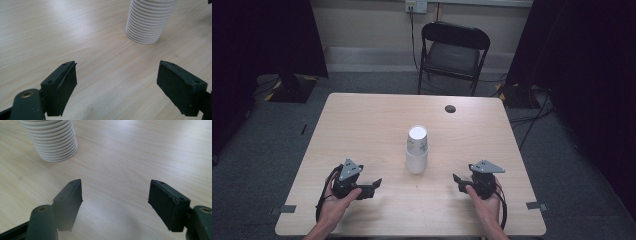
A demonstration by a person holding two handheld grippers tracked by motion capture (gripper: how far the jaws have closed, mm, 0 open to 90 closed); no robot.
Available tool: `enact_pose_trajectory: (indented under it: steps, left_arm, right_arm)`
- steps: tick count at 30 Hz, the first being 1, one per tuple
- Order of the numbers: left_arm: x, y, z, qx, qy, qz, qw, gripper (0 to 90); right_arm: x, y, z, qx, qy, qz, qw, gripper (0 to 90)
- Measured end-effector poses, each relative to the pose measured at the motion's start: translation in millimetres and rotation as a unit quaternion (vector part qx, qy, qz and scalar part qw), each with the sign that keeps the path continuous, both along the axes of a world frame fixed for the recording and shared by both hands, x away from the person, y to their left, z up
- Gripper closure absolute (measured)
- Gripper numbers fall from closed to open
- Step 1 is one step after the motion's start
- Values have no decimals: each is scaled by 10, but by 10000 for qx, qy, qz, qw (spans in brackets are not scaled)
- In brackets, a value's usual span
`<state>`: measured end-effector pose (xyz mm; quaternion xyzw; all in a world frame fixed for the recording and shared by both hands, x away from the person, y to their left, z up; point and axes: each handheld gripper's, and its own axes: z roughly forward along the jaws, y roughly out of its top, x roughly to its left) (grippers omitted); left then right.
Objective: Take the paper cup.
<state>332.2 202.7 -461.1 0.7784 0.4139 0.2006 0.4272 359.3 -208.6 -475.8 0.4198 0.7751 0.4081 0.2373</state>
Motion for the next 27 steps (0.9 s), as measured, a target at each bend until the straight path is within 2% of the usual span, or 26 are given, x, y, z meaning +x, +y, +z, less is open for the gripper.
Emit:
enact_pose_trajectory:
  steps: [2, 4, 6, 11, 12, 14, 15, 19, 20, 23, 25, 26, 27]
  left_arm:
    - [7, -4, -1, -90, 57, 40, 9999, 161]
    - [14, -6, 5, -167, 46, 73, 9998, 158]
    - [10, -24, 5, -84, -33, 91, 9999, 166]
    - [7, -79, 13, -69, -165, 30, 9998, 163]
    - [8, -92, 20, -94, -158, 52, 9998, 179]
    - [4, -119, 30, 31, -253, 77, 9996, 225]
    - [-1, -127, 33, -16, -231, 11, 9997, 243]
    - [-18, -157, 46, -87, -309, -170, 9993, 304]
    - [-23, -187, 63, -110, -445, -270, 9986, 305]
    - [-19, -260, 130, -161, -493, -184, 9985, 303]
    - [-8, -285, 157, -198, -522, -226, 9982, 296]
    - [18, -329, 204, -370, -589, -300, 9971, 286]
    - [36, -350, 224, -386, -605, -355, 9968, 284]
  right_arm:
    - [-3, 14, 4, -67, -32, -31, 10000, 263]
    - [-3, 16, 2, -123, 32, 23, 9999, 271]
    - [-4, 9, -5, -72, 157, 83, 9998, 271]
    - [-29, 4, 5, 55, 169, 267, 9995, 272]
    - [-34, 5, 5, 87, 205, 332, 9992, 290]
    - [-39, 0, -1, 133, 303, 450, 9984, 300]
    - [-47, 3, 1, 142, 311, 475, 9983, 302]
    - [-97, 9, 52, 234, 231, 560, 9979, 304]
    - [-105, 11, 68, 249, 193, 602, 9977, 304]
    - [-121, 26, 106, 288, 117, 642, 9975, 304]
    - [-124, 30, 115, 308, 90, 658, 9973, 305]
    - [-128, 48, 133, 310, 4, 673, 9973, 303]
    - [-122, 53, 133, 313, 12, 668, 9973, 303]
